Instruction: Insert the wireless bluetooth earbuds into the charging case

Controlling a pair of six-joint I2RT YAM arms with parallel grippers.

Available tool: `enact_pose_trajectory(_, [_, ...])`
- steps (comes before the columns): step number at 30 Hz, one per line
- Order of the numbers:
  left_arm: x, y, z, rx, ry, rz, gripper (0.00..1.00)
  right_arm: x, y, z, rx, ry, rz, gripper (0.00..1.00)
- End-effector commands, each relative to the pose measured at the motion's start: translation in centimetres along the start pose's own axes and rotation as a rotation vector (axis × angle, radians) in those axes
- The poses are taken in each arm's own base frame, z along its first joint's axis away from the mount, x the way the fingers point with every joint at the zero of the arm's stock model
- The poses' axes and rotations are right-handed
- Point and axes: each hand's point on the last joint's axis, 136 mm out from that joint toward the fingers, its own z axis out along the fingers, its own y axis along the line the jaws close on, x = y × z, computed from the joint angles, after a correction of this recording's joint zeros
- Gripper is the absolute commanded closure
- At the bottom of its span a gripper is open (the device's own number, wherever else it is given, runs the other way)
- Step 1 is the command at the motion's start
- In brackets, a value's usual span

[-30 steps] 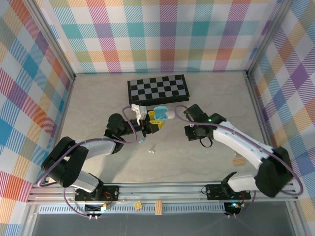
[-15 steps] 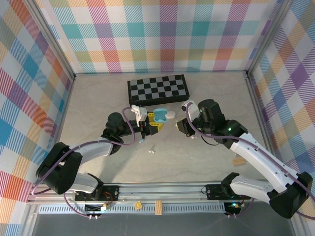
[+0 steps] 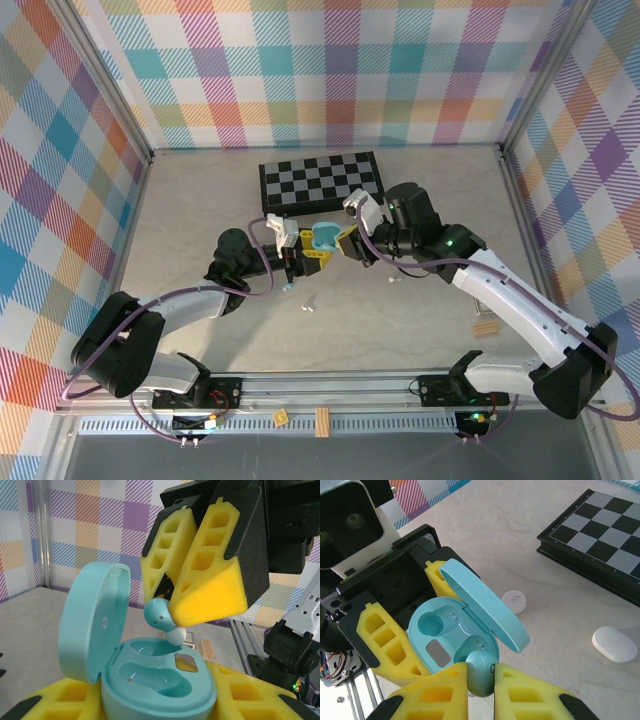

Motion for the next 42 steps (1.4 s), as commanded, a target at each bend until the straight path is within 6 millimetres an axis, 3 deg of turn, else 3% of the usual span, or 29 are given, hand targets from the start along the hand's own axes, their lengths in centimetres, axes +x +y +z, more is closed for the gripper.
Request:
enact_pose_trajectory(1, [-1.6, -0.7, -0.1, 0.039, -0.04, 0.064, 0.62, -1.4, 0.6, 0.0, -0.018, -0.031, -0.052, 0.83])
enact_pose_trajectory(17, [-1.7, -0.8, -0.1, 0.041, -0.054, 0.062, 0.62, -0.2, 0.0, 1.3, -0.001, 0.008, -0.048, 0.82])
enact_pose_trajectory(23, [-1.9, -0.7, -0.2, 0.035, -0.058, 0.066, 0.62, 0.4, 0.6, 0.8, -0.026, 0.02, -0.056, 0.76])
enact_pose_trajectory(42, [-1.5, -0.7, -0.4, 0.026, -0.067, 0.069, 0.62, -2.4, 1.4, -1.6, -0.027, -0.128, -0.019, 0.55])
